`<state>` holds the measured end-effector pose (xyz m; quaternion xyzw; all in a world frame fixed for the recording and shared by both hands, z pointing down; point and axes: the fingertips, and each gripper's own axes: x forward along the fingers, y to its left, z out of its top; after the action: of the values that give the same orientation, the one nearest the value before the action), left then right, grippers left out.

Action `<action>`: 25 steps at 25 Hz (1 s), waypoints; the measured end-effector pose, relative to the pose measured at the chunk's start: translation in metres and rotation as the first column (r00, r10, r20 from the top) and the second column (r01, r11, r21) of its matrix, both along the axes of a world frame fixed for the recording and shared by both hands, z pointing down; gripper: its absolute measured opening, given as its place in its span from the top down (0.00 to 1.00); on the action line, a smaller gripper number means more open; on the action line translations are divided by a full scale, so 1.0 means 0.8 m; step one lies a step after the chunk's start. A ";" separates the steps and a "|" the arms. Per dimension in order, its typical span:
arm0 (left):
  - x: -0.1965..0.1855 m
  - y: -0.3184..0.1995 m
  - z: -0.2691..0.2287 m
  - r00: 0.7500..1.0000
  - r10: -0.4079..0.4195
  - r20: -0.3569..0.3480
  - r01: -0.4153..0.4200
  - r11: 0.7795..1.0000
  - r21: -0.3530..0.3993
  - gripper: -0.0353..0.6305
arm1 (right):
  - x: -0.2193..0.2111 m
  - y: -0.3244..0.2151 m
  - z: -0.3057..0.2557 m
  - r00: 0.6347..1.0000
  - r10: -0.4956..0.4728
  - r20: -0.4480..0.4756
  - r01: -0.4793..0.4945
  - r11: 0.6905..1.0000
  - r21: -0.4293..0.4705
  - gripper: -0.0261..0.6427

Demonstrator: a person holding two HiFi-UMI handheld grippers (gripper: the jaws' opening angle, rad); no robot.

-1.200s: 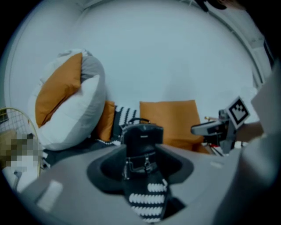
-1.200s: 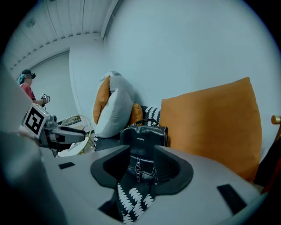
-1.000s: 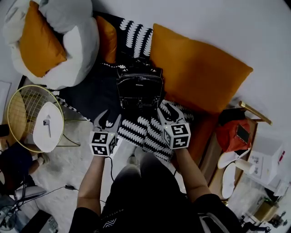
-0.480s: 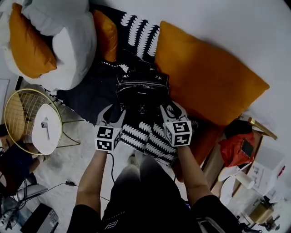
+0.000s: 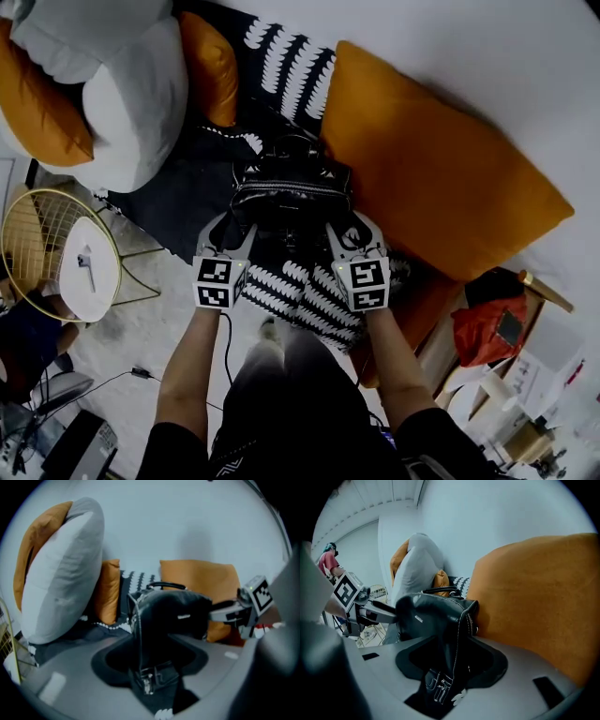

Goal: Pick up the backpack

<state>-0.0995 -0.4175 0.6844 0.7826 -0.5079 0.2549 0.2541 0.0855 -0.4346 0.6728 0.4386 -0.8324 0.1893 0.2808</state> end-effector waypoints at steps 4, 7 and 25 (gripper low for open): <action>0.001 -0.008 0.018 1.000 0.002 0.003 -0.002 1.000 -0.026 0.60 | 0.000 -0.003 0.002 0.999 -0.003 -0.033 0.005 0.999 0.041 0.72; 0.003 -0.016 0.028 1.000 -0.002 0.004 0.002 0.999 -0.035 0.60 | -0.002 -0.004 0.003 1.000 0.003 -0.027 -0.001 0.998 0.057 0.72; 0.010 -0.016 0.032 1.000 0.019 0.021 -0.018 0.998 -0.056 0.74 | 0.000 -0.006 0.007 0.999 0.028 -0.014 -0.028 0.999 0.019 0.79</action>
<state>-0.0918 -0.4300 0.7098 0.7771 -0.4961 0.2798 0.2678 0.0858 -0.4398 0.6783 0.4543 -0.8258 0.1823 0.2800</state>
